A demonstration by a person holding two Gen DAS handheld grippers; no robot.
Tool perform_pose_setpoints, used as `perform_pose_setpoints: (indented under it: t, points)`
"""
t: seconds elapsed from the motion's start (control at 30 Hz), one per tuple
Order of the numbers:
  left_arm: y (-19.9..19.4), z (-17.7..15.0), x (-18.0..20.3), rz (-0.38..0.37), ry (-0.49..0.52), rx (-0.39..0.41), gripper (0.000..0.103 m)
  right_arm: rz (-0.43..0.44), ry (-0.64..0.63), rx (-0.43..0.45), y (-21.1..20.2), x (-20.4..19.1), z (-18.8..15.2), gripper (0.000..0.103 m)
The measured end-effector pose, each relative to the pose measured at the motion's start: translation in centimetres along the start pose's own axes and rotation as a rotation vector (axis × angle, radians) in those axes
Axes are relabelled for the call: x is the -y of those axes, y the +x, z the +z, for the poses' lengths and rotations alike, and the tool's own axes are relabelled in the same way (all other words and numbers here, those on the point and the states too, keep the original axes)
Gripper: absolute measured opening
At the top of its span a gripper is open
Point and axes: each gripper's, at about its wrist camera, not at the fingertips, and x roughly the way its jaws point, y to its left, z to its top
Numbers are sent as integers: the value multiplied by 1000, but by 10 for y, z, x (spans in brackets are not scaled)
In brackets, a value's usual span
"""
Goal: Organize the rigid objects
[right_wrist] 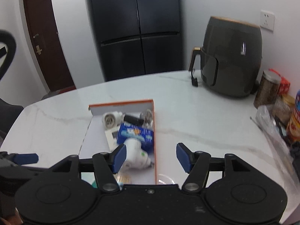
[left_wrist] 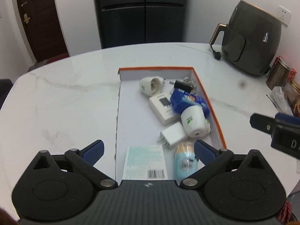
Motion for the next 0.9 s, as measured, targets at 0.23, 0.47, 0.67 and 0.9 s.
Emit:
perform_pose_setpoints:
  t: [0.23, 0.47, 0.67, 0.9]
  points:
    - [-6, -12, -3, 26, -21, -25, 103, -3, -8, -65, -5, 2, -28, 73]
    - [-4, -24, 1, 20, -7, -48, 103, 13, -14, -100, -10, 1, -43, 73]
    - [-4, -29, 4, 18, -4, -58, 103, 8, -12, -120, -12, 4, -50, 73]
    - [-6, -32, 6, 14, 2, -60, 103, 7, -20, -125, -13, 2, -50, 74]
